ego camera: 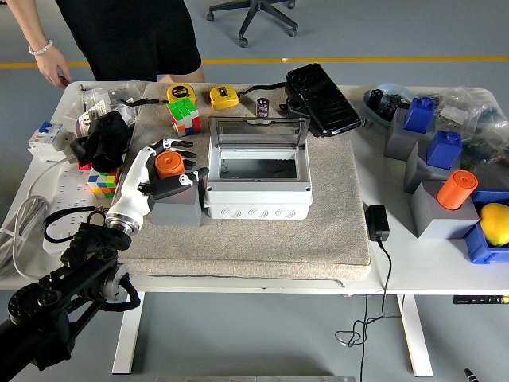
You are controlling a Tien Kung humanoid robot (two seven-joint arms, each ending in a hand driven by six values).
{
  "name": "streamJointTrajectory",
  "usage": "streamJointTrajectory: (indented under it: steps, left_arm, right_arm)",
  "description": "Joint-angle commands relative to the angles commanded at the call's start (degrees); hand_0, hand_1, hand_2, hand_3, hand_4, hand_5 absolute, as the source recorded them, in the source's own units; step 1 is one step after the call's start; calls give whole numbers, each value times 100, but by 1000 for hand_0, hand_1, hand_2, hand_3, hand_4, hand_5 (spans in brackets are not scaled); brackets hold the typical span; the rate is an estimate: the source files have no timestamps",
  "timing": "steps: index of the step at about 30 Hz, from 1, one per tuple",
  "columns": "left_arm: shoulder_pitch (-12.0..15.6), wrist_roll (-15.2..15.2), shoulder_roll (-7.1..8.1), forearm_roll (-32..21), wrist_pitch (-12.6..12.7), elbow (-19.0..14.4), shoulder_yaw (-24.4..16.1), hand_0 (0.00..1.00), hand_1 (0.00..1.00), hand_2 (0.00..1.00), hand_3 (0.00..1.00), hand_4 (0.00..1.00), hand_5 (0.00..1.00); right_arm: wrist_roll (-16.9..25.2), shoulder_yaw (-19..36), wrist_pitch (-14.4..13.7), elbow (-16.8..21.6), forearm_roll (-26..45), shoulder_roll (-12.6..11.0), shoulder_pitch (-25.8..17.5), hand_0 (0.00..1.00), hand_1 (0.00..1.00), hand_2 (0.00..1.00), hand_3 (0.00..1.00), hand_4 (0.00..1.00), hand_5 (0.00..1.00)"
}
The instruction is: Fetch the battery,place it into the box,close the lid of the box
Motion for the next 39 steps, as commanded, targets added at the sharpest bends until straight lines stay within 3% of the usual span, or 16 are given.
streamJointTrajectory:
  steps: [5,6,11,12,17,18,23,24,35,39]
  left_arm:
    - [-41,-38,-30,-30,51,39,37,476,392,385,459,930,2]
    - [-52,-46,-41,-39,55,49,47,418,348,320,371,897,2]
    - [-95,-67,-80,-79,59,92,64,418,348,320,371,897,2]
    - [-103,-71,-87,-80,57,99,69,324,287,230,229,676,2]
    - [-113,-79,-112,-83,46,109,85,324,287,230,229,676,2]
    - [-113,-78,-115,-83,44,113,87,231,213,170,187,518,2]
    - [-111,-70,-126,-63,32,129,106,231,213,170,187,518,2]
    - [-112,-70,-127,-60,30,131,107,185,156,138,171,409,2]
    - [-159,-98,-132,-1,47,106,116,171,139,133,171,367,2]
    - [-159,-114,-104,242,111,-61,76,163,134,128,172,346,2]
  right_arm:
    - [15,1,-11,-1,6,0,4,590,602,595,552,986,581]
    - [14,-4,-8,-2,7,1,4,590,601,595,551,986,581]
    - [23,-12,-9,-1,12,3,9,590,601,595,551,986,581]
    - [25,-14,-11,-1,13,3,11,590,601,595,551,986,580]
    - [33,-33,-18,2,17,0,5,590,601,595,551,986,580]
    - [34,-36,-18,2,18,-1,2,590,601,593,551,985,580]
    - [41,-64,-24,2,26,-5,-8,590,601,593,551,985,580]
    - [42,-67,-26,2,27,-6,-8,590,602,593,550,985,579]
    - [104,-83,-65,6,48,-8,5,590,601,593,549,984,579]
    - [128,-93,-79,5,60,-11,-1,590,598,592,547,983,578]
